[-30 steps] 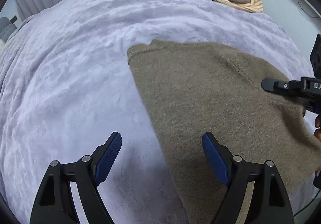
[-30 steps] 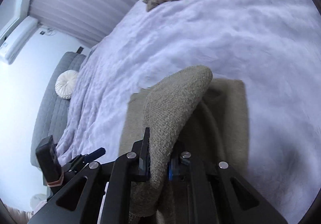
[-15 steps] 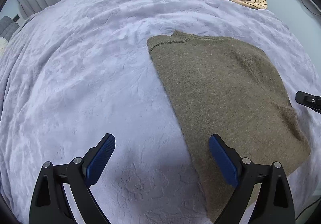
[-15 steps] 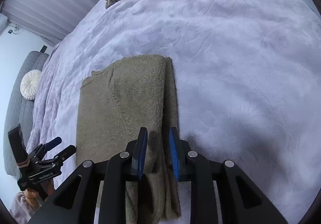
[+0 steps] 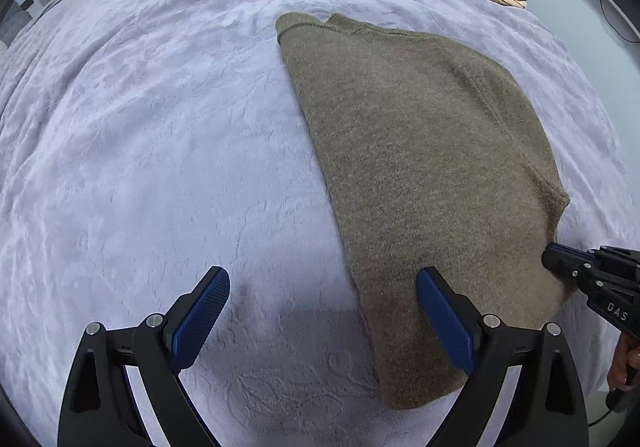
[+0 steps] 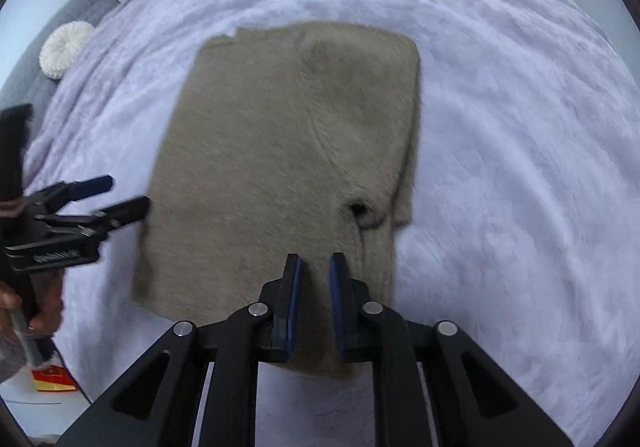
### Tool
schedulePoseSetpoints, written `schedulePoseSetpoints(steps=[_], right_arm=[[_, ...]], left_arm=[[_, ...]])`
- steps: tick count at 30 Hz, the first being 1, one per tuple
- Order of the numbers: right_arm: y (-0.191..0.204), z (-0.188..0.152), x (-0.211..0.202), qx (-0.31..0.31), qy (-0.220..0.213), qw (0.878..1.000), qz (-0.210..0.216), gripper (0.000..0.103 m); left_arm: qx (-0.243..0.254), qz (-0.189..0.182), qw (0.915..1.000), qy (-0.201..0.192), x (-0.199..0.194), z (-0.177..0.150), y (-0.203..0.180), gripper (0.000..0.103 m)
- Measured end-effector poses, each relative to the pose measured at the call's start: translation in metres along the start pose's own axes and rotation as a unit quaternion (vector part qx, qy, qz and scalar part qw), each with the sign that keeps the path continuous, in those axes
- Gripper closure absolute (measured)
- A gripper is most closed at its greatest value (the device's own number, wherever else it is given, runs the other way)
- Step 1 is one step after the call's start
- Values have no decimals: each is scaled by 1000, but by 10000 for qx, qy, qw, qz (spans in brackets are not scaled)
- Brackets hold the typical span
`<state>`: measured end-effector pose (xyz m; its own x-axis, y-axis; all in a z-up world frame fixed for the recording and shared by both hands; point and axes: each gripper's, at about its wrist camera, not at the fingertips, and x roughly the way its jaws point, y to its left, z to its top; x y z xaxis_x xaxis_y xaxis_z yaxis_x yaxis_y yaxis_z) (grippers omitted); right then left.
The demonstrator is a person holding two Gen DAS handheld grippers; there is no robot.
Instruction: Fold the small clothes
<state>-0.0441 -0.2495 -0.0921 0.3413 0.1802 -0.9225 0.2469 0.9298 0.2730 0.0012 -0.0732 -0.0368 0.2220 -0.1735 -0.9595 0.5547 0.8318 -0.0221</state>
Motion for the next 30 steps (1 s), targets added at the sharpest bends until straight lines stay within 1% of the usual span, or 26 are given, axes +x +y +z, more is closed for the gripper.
schedulePoseSetpoints(steps=[3, 8, 12, 15, 16, 17, 18, 19, 21, 22, 23, 24, 27, 28, 30], right_arm=[[-15, -15, 1, 363, -153, 9990, 233, 102], [-18, -26, -5, 579, -277, 9977, 207, 102], [-24, -28, -14, 851, -229, 9957, 296, 102], [-24, -25, -35, 1059, -436, 9925, 425, 94], [-24, -22, -44, 1100, -580, 9913, 430, 83], [-25, -18, -51, 1159, -729, 9894, 481, 64], [-27, -13, -54, 1223, -814, 9875, 566, 55], [-30, -6, -54, 1328, -850, 9852, 675, 50], [-36, 10, -45, 1503, -758, 9828, 765, 51], [-38, 17, -38, 1535, -671, 9829, 758, 56], [-40, 22, -31, 1564, -547, 9835, 728, 78], [-40, 25, -25, 1582, -458, 9840, 679, 85], [-43, 28, -14, 1516, -356, 9874, 266, 87], [-48, 25, -8, 1572, -298, 9867, 293, 87], [-57, 18, -1, 1816, -252, 9818, 487, 87]], left_arm=[[146, 76, 9999, 37, 2, -10, -3, 7], [180, 124, 9994, 251, 7, -27, -6, 7], [150, 164, 9994, 278, 5, -33, -7, 7], [84, 171, 9994, 299, 4, -33, -6, 7], [67, 167, 9994, 306, 3, -33, -7, 7], [48, 171, 9994, 312, 3, -33, -8, 7], [37, 182, 9993, 315, 3, -34, -8, 7], [20, 194, 9993, 319, 2, -34, -9, 7], [-26, 209, 9993, 317, -2, -33, -8, 7], [-52, 207, 9993, 310, -5, -33, -8, 7], [-65, 207, 9993, 319, -7, -33, -8, 7], [-69, 215, 9992, 325, -8, -33, -8, 7], [-90, 212, 9992, 341, -12, -38, -7, 7], [-103, 199, 9991, 359, -11, -39, -7, 7], [-118, 193, 9989, 406, -8, -36, -6, 7]])
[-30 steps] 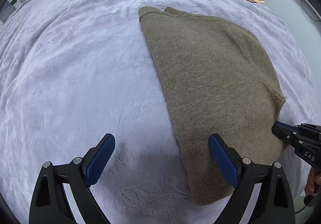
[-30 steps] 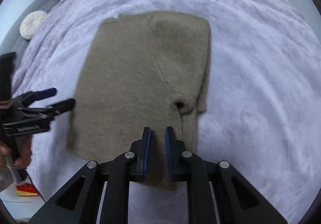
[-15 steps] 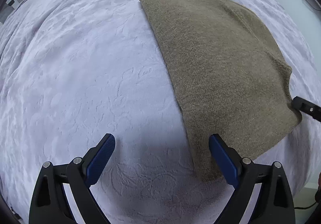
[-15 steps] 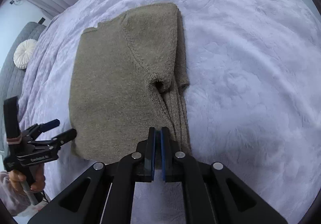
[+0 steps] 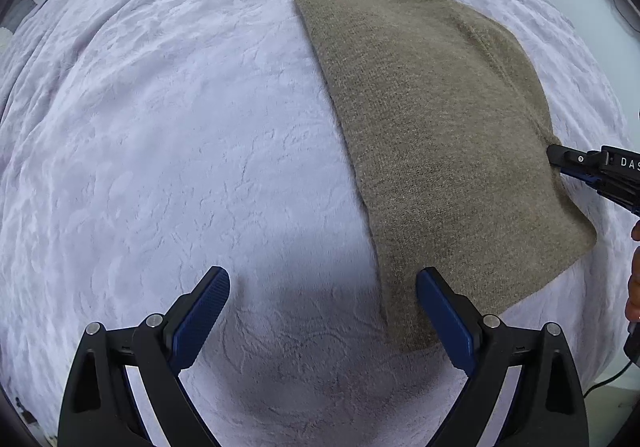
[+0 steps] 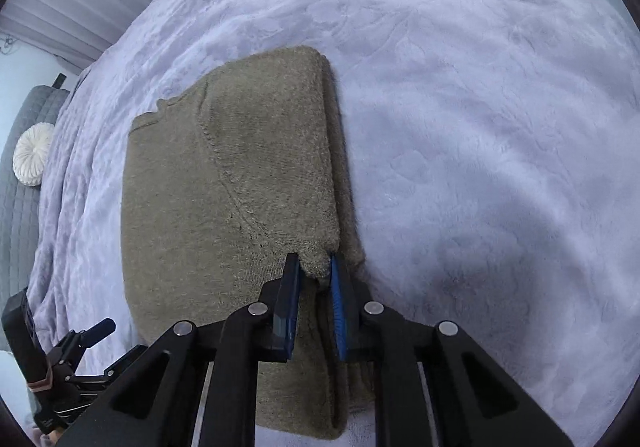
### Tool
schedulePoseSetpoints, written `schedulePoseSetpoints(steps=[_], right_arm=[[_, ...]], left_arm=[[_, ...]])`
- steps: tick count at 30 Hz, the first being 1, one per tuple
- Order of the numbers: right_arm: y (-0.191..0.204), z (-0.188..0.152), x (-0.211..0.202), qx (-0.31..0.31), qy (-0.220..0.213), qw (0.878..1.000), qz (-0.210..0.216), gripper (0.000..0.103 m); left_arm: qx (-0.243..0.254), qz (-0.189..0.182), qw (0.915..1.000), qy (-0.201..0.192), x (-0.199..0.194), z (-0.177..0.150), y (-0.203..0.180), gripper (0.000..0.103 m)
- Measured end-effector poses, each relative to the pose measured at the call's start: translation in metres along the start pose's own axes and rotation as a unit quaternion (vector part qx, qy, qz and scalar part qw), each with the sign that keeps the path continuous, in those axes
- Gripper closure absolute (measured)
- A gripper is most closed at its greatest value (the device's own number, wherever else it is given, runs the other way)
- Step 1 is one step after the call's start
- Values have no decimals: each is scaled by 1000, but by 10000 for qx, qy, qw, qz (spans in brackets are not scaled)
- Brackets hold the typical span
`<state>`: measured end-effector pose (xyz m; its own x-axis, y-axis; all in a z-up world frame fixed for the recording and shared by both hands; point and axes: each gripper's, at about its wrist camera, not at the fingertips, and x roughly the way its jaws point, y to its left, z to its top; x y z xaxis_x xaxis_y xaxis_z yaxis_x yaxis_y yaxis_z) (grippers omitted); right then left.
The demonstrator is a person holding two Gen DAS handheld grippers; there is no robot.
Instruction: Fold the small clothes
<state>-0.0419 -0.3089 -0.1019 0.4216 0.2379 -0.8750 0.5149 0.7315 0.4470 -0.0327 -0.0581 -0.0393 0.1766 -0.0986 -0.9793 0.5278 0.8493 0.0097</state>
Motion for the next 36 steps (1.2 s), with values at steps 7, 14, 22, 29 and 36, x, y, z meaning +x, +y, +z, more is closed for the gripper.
schedulePoseSetpoints(steps=[7, 14, 22, 29, 36], right_arm=[[-5, -9, -14, 99, 31, 9999, 114, 79], [-8, -36, -42, 109, 21, 9999, -108, 63], [-11, -57, -43, 157, 157, 9997, -133, 56], [-8, -57, -40, 112, 226, 9997, -51, 51], [-5, -50, -42, -32, 185, 9998, 121, 49]], left_arm=[[-5, 69, 9999, 85, -3, 1, -3, 7], [16, 69, 9999, 120, -8, -2, -1, 7], [18, 87, 9998, 166, -8, -1, 1, 7], [-99, 102, 9998, 143, -7, 0, 9, 1], [-175, -215, 9994, 186, -6, 11, 16, 0]])
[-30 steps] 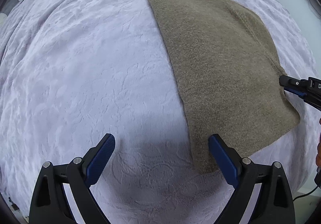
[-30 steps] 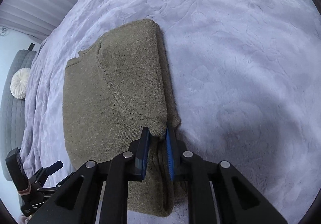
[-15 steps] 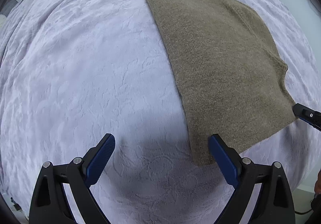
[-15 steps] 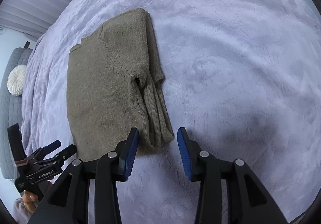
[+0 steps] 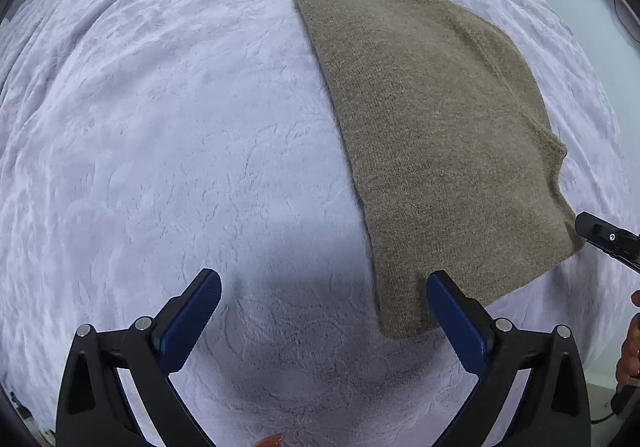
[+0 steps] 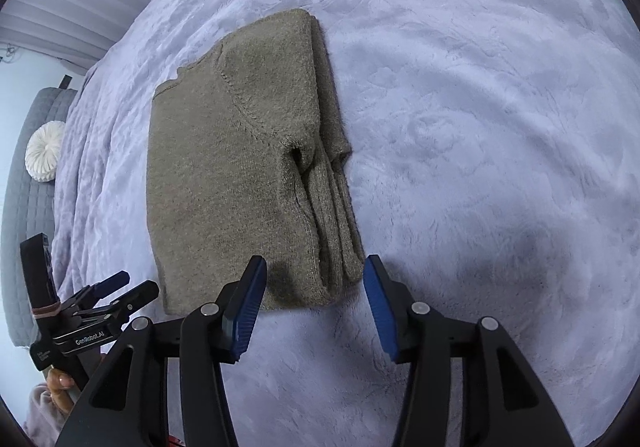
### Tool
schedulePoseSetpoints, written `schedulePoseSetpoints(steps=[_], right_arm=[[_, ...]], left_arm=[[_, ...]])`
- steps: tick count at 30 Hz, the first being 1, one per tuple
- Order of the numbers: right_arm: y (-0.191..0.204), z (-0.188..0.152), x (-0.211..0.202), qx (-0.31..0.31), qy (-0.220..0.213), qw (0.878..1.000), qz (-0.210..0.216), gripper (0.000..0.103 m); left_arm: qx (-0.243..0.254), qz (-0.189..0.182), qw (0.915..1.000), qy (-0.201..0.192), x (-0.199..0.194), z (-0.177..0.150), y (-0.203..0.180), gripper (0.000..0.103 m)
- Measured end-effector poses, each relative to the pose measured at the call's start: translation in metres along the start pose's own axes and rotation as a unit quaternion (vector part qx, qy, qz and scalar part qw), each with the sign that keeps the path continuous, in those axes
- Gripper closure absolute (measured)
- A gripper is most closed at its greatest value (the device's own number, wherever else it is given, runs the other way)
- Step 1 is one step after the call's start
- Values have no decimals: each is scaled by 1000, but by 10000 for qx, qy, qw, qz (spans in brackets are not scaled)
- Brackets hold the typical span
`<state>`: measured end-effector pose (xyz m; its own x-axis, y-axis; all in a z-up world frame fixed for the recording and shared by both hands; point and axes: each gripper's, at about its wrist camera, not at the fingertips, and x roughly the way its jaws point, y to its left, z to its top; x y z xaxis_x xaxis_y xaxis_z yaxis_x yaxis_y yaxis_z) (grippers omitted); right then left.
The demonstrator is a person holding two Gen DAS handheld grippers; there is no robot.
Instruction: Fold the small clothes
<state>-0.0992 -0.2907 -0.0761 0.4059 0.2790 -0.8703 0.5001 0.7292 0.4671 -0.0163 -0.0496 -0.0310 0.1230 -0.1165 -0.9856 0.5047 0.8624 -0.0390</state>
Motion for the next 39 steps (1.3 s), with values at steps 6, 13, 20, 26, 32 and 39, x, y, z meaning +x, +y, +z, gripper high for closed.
schedulePoseSetpoints(steps=[6, 13, 20, 26, 32, 39], right_arm=[[-7, 18, -1, -11, -48, 10000, 23, 49], [-13, 43, 5, -98, 14, 9999, 44, 49], [-18, 76, 16, -101, 75, 9995, 297, 49], [-12, 97, 33, -165, 227, 9973, 677, 49], [-10, 114, 56, -127, 384, 9947, 942, 89], [-16, 114, 49, -423, 204, 9965, 696, 95]], left_arm=[[-287, 124, 9995, -57, 0, 26, 12, 0], [-512, 68, 9987, 47, 12, 48, 13, 0], [-650, 50, 9979, -15, 14, 60, 18, 0], [-891, -175, 9954, -290, -6, 77, 30, 0], [-998, -242, 9942, -306, 1, 92, 34, 0], [-931, -398, 9947, -185, 21, 99, 19, 0]])
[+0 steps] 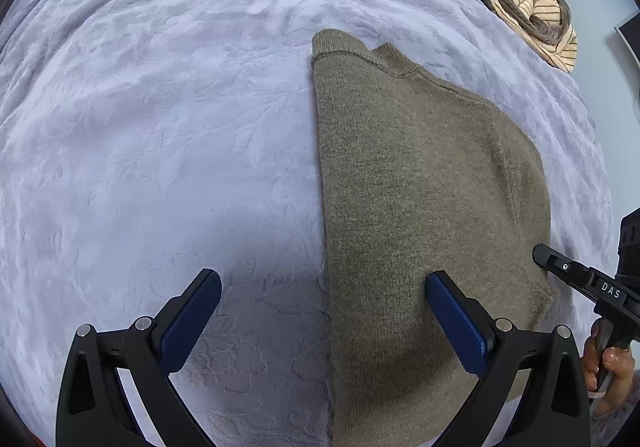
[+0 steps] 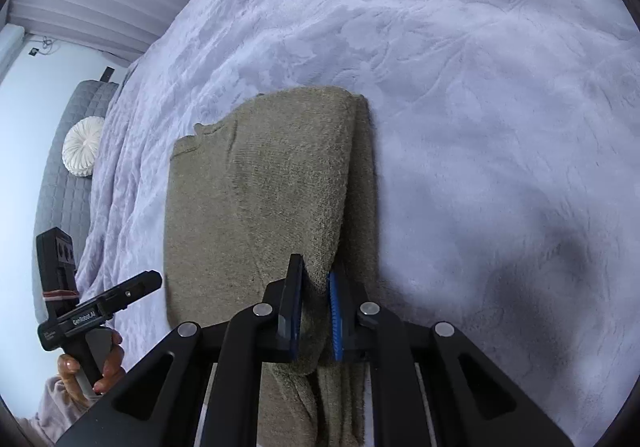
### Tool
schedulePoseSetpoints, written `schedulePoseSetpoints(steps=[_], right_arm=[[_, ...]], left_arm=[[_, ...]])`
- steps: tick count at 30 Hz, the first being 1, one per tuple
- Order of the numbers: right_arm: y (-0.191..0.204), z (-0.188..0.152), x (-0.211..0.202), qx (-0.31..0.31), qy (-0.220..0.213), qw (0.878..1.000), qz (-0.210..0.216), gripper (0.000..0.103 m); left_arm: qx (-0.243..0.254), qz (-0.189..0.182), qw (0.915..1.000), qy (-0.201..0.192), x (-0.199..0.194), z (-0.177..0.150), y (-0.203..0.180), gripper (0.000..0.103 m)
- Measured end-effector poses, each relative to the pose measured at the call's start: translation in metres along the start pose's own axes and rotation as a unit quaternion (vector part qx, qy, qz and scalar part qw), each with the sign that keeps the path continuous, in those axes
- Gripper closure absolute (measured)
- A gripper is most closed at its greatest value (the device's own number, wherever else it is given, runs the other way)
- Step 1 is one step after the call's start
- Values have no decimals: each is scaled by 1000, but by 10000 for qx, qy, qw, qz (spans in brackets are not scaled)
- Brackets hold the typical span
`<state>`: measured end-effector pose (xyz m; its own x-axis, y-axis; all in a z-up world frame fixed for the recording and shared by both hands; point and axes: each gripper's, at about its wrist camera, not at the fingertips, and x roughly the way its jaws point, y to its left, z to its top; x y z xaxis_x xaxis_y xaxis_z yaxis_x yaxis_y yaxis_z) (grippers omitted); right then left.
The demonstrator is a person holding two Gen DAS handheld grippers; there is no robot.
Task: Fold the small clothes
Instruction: 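Pinch the folded sweater edge again with the right gripper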
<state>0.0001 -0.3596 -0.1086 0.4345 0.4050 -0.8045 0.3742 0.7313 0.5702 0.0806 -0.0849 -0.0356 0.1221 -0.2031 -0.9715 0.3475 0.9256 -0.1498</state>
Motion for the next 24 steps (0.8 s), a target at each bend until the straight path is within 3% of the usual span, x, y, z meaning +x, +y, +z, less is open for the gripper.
schedulePoseSetpoints(steps=[13, 15, 17, 24], right_arm=[[-17, -4, -16, 176, 265, 9992, 241, 90], [-22, -6, -17, 205, 289, 9992, 191, 79], [-24, -6, -17, 209, 286, 9992, 200, 53], [-28, -2, -8, 280, 397, 9964, 690, 52]], left_arm=[[92, 18, 9999, 133, 12, 0, -17, 0], [94, 18, 9999, 140, 14, 1, -19, 0], [95, 22, 9998, 148, 15, 1, -19, 0], [6, -164, 9996, 244, 20, 1, -19, 0]])
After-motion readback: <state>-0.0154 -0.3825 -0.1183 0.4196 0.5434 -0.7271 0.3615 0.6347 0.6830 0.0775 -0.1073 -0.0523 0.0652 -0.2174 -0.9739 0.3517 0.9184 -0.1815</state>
